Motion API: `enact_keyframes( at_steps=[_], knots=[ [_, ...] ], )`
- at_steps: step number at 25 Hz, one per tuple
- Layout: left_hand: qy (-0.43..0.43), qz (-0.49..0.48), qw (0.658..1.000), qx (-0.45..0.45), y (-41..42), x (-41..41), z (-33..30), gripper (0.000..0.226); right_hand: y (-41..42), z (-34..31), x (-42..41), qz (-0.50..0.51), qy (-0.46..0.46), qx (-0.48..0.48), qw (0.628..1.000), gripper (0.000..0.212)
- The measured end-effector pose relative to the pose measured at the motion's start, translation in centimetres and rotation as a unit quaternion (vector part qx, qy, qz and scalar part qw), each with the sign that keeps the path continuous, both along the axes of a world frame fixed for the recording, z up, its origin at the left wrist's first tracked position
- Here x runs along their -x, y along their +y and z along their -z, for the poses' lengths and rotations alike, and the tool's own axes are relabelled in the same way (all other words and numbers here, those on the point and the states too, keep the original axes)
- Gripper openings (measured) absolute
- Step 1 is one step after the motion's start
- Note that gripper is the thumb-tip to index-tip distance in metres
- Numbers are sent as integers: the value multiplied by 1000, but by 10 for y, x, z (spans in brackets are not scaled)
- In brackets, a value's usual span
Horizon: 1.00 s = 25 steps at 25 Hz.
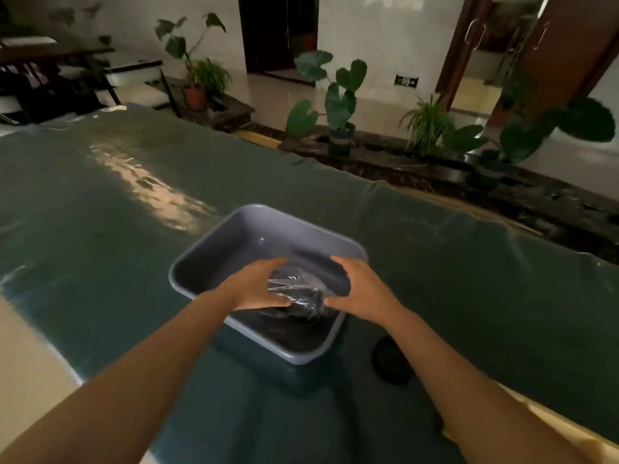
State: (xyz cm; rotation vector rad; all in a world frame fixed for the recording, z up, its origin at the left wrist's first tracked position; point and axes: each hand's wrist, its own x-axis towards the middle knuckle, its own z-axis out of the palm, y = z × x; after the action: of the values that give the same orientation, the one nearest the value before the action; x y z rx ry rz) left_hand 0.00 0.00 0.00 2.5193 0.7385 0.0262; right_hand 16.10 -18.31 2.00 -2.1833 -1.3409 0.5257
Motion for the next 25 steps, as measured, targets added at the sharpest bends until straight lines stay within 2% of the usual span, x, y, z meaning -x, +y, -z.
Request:
enact_keyframes(
  at_steps=[2,5,8,13,17,21,25],
  knots=[
    [46,34,998,9,17,-2,18,96,25,20,9,-17,-20,37,999,90],
    [113,29,993,10,40,-8,51,101,55,53,15,-25,-27,102,994,92],
    [118,32,992,31,61,-15,78,98,74,78,8,-13,-25,146,989,91],
    [19,8,993,120,69,-22,102,79,87,94,-3,17,-35,162,986,80],
    [-46,-9,991,126,65,-23,92,68,89,87,0,50,-38,134,989,69],
    [-148,-17,985,85,47,-19,59,61,79,58,11,77,-75,48,993,56],
    [-248,-18,968,35,11,-15,7,61,36,1,21,112,-150,-91,978,54]
  ],
)
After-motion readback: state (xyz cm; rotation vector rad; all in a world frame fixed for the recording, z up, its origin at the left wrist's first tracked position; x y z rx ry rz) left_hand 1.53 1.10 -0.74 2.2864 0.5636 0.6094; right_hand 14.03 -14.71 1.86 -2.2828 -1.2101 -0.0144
